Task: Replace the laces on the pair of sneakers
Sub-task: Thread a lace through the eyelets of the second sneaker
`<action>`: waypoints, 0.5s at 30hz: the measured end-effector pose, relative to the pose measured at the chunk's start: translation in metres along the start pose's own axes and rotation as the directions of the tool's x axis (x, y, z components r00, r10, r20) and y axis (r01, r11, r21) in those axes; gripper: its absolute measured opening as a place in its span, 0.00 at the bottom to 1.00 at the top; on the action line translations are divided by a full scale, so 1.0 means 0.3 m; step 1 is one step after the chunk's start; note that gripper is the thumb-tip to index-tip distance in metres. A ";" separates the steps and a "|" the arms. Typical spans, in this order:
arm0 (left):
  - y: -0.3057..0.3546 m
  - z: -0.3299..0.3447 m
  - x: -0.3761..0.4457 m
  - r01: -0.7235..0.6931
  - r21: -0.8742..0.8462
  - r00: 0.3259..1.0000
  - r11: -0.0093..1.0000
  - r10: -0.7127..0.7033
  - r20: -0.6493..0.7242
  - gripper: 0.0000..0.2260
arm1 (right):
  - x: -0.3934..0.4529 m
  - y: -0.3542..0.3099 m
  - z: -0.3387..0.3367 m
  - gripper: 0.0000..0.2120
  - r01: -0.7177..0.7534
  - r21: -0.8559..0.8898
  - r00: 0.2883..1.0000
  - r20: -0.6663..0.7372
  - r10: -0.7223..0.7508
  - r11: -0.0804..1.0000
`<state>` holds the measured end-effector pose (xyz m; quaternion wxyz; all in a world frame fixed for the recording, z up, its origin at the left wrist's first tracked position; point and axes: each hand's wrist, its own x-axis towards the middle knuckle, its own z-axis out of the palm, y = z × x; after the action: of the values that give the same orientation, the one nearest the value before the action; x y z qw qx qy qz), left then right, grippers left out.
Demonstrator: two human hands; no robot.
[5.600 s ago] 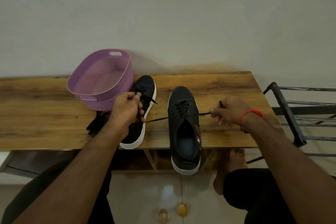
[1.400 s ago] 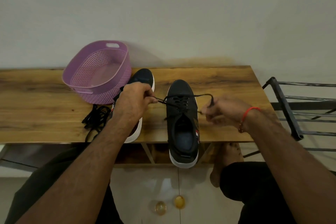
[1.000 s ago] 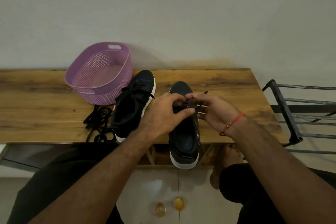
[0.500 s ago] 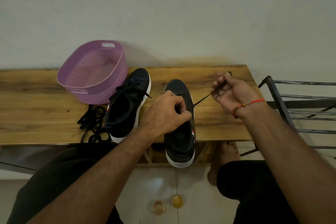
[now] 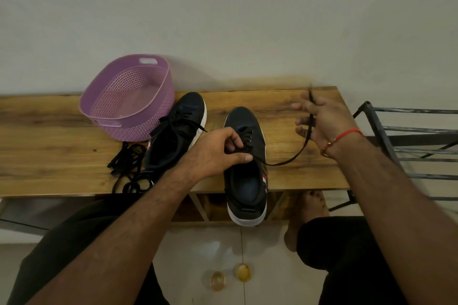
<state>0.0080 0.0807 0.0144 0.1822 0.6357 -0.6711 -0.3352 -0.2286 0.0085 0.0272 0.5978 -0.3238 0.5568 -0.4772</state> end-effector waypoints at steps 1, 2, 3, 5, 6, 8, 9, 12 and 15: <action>-0.005 -0.001 0.000 0.016 0.006 1.000 1.000 -0.016 0.020 0.13 | -0.002 0.001 0.002 0.14 0.020 0.021 1.000 0.022 -0.020 1.000; -0.010 -0.002 0.000 0.028 0.002 0.999 1.000 -0.028 0.030 0.14 | -0.003 0.002 0.004 0.15 0.041 0.039 0.998 0.039 -0.043 0.998; -0.012 -0.003 0.000 0.037 -0.019 0.999 0.999 -0.037 0.033 0.13 | -0.004 0.003 0.006 0.15 0.066 0.046 0.996 0.051 -0.068 0.997; -0.014 -0.009 -0.003 0.054 -0.096 0.998 0.994 -0.050 0.039 0.12 | -0.006 0.009 0.013 0.11 0.110 0.030 0.991 0.070 -0.112 0.993; -0.014 -0.014 -0.005 0.057 -0.129 0.998 0.990 -0.052 0.048 0.11 | -0.009 0.015 0.017 0.10 0.124 0.023 0.989 0.080 -0.125 0.992; -0.016 -0.026 -0.007 0.050 -0.128 0.997 0.990 -0.042 0.065 0.08 | -0.015 0.025 0.027 0.12 0.131 0.025 0.985 0.111 -0.133 0.991; -0.016 -0.030 -0.006 0.046 -0.106 0.997 0.993 -0.038 0.072 0.06 | -0.017 0.027 0.032 0.12 0.130 0.026 0.983 0.127 -0.133 0.991; -0.018 -0.031 -0.003 0.051 -0.056 0.995 0.997 -0.046 0.091 0.05 | -0.026 0.036 0.045 0.11 0.140 0.017 0.977 0.158 -0.141 0.990; -0.031 -0.027 0.003 0.074 -0.042 0.995 0.996 -0.071 0.069 0.05 | -0.031 0.047 0.049 0.09 0.151 -0.039 0.974 0.177 -0.142 0.988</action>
<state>0.0200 0.0785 0.0137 0.1615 0.6437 -0.6456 -0.3777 -0.2106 0.0197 0.0200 0.5986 -0.4200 0.4893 -0.4753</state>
